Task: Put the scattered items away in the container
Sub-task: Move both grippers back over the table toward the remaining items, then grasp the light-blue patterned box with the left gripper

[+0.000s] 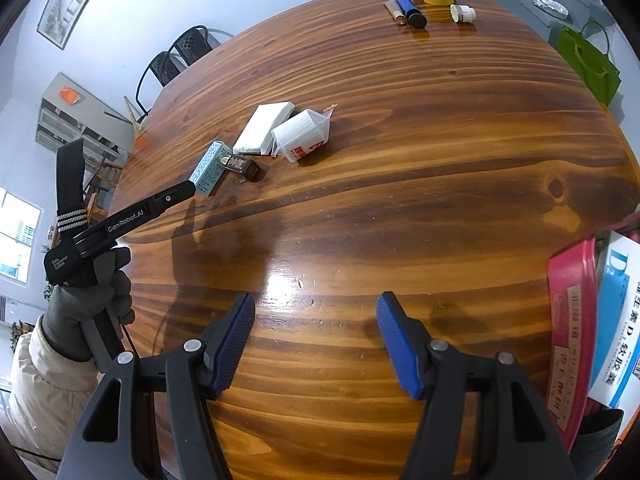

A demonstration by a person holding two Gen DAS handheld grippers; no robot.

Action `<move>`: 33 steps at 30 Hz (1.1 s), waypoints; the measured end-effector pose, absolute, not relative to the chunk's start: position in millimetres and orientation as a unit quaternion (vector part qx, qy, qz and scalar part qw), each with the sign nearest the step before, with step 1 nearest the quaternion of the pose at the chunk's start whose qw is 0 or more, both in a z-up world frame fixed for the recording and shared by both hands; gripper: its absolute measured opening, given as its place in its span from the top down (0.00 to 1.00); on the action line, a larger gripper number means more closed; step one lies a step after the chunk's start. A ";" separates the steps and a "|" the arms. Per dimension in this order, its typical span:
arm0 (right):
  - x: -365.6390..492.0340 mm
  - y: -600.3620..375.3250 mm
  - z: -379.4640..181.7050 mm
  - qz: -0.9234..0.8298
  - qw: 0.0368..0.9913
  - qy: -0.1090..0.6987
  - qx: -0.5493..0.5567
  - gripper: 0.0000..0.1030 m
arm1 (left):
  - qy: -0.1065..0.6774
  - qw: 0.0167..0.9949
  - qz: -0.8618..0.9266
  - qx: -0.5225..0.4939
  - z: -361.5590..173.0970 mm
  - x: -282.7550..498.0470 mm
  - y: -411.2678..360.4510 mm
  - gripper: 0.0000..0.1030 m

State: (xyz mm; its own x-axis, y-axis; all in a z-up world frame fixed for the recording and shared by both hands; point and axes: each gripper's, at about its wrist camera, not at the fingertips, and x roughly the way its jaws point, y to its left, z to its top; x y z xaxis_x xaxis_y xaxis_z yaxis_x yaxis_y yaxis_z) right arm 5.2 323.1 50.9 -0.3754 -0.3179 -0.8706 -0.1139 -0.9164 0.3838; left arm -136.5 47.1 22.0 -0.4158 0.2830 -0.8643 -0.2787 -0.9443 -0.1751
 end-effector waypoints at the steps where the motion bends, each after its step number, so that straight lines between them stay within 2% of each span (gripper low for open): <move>1: 4.6 321.9 50.6 -0.806 0.063 -0.194 0.556 0.34 | -0.002 0.167 0.841 -0.515 21.0 -137.5 46.8 0.37; 24: -2.8 313.5 46.7 -0.805 0.050 -0.192 0.560 0.34 | 0.008 0.183 0.835 -0.519 4.4 -159.5 50.3 0.37; 30: -11.2 309.6 45.3 -0.807 0.042 -0.186 0.558 0.34 | 0.037 0.205 0.835 -0.509 2.0 -164.5 61.4 0.37; 31: -14.3 309.0 45.8 -0.809 0.041 -0.185 0.557 0.34 | 0.040 0.210 0.835 -0.506 1.9 -164.8 63.7 0.40; 33: -21.0 308.3 47.0 -0.812 0.040 -0.182 0.553 0.34 | 0.056 0.220 0.837 -0.498 2.1 -164.3 68.5 0.62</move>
State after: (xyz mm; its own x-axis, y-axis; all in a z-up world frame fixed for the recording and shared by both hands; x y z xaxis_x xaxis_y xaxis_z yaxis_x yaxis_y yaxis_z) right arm -21.0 308.3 47.0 -0.3855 -0.2663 -0.8835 -0.1367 -0.9304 0.3401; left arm -164.3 68.5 2.1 -0.4070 0.3129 -0.8582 -0.4239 -0.8969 -0.1260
